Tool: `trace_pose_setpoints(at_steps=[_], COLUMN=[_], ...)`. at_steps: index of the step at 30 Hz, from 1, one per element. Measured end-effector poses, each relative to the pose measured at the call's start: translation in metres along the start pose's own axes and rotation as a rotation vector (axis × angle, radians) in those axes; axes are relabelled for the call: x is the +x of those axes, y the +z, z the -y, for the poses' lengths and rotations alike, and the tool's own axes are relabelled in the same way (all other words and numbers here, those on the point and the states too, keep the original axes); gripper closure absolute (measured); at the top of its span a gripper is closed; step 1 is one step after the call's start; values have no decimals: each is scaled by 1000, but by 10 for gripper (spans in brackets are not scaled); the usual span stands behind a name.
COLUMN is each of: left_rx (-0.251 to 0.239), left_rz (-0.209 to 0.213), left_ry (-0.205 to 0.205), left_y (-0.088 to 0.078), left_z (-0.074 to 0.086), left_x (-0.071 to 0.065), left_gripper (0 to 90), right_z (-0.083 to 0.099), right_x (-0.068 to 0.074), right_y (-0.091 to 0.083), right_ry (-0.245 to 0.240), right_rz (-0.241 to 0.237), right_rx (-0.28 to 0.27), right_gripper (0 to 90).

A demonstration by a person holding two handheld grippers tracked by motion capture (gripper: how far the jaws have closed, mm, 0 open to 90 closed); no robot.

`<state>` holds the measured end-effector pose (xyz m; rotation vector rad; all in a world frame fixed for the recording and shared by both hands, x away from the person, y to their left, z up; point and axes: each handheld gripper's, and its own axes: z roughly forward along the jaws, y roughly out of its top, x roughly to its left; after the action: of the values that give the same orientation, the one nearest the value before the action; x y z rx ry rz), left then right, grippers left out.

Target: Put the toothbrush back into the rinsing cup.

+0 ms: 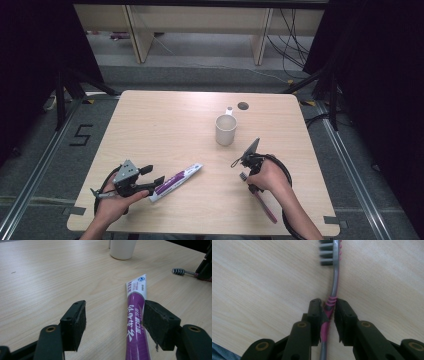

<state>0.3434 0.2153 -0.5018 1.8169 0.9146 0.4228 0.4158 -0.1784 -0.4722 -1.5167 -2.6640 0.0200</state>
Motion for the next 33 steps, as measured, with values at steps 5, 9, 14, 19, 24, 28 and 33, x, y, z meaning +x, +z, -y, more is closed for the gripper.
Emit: trace_pose_setpoints(at_steps=[5,9,14,19,24,28,33], left_rx=[8,16,10,3,11,7,2], left_rz=[-5,-9,-1,-1,-8,-5,-9], left_ry=[2,8,6,-2,0,6,3], left_y=[0,-1,0,1,1,1,1], left_z=[1,1,2,3,3,3,3], left_x=[1,1,1,2,2,3,3], left_gripper=[348,348,348,348,348,348,349], right_z=[-1,-2,-2,-2,1,4,8], right_x=[1,0,1,-2,-6,-9,-15], right_y=[3,3,2,1,-14,-23,-37], right_ry=[26,37,65,74,104,128,140], right_rz=[-1,5,4,-14,-31,-52,-63], right_rx=[3,4,11,10,-63,-115,-205], right_gripper=[777,793,803,804,805,804,804])
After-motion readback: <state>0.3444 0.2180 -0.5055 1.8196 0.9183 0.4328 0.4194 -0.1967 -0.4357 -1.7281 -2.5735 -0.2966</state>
